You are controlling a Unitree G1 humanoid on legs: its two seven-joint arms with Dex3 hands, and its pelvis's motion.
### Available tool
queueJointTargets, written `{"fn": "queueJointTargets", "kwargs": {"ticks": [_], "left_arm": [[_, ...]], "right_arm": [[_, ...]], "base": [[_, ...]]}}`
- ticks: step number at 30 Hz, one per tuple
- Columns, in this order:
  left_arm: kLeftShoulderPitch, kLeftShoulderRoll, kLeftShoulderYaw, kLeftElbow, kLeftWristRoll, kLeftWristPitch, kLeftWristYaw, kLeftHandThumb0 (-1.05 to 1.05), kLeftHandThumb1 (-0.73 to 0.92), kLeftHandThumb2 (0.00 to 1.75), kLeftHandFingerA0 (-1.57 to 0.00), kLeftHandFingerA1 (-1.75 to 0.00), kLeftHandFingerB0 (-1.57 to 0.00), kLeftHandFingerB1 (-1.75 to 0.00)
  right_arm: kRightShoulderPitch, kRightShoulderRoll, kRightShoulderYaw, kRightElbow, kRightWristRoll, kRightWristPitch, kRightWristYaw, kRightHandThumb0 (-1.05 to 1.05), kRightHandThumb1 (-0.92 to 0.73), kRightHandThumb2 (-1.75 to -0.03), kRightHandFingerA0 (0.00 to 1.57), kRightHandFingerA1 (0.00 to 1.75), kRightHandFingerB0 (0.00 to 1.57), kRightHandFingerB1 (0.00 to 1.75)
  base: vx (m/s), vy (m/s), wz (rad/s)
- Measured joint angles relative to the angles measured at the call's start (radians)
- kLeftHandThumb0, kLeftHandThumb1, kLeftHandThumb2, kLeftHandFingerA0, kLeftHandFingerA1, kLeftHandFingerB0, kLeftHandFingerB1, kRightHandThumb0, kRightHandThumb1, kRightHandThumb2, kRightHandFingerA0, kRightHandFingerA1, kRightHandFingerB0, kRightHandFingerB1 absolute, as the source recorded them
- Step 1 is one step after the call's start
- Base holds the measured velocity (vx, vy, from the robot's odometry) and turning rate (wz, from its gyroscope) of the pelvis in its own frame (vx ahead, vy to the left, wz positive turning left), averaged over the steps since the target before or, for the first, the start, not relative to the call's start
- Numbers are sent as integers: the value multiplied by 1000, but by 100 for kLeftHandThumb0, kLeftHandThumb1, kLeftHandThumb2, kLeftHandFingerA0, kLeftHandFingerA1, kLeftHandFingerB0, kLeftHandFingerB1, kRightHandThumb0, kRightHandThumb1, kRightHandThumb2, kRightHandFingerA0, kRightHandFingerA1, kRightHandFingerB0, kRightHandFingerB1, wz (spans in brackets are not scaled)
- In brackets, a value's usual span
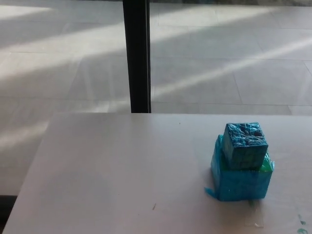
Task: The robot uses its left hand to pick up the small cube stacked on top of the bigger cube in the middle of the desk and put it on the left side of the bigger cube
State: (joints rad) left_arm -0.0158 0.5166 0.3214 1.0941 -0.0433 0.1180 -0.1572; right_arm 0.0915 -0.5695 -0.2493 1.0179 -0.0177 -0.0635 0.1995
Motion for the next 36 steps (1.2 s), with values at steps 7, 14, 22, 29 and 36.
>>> {"fn": "queueJointTargets", "kwargs": {"ticks": [7, 14, 22, 29, 36], "left_arm": [[-89, 106, 5, -99, 1, 66, 32, -87, 65, 102, -3, -25, -6, -15], [-179, 117, -8, -335, 10, 88, 54, -85, 75, 63, -16, -50, -14, -31], [-448, 118, -189, -576, 99, 110, 62, -97, 70, 113, -4, -36, -11, -10], [-699, 93, -395, -732, 194, 145, 42, -96, 68, 109, -2, -42, -12, -26], [-912, -27, -626, -842, 288, 194, 1, -99, 69, 113, 0, -42, -14, -23]], "right_arm": [[11, 0, -2, 10, 13, -13, 22, -72, -51, -100, 26, 132, 26, 112], [22, 0, 0, 4, 17, -14, 26, -73, -51, -98, 20, 132, 23, 111], [24, 1, 2, 2, 20, -15, 28, -75, -47, -102, 28, 122, 24, 105], [23, 1, 5, 2, 21, -15, 28, -75, -49, -99, 20, 132, 24, 113], [22, 1, 9, 0, 22, -16, 28, -73, -54, -94, 16, 124, 22, 106]], "base": [[0, 0, 0], [0, 0, 0], [0, 0, 0], [0, 0, 0], [0, 0, 0]]}}
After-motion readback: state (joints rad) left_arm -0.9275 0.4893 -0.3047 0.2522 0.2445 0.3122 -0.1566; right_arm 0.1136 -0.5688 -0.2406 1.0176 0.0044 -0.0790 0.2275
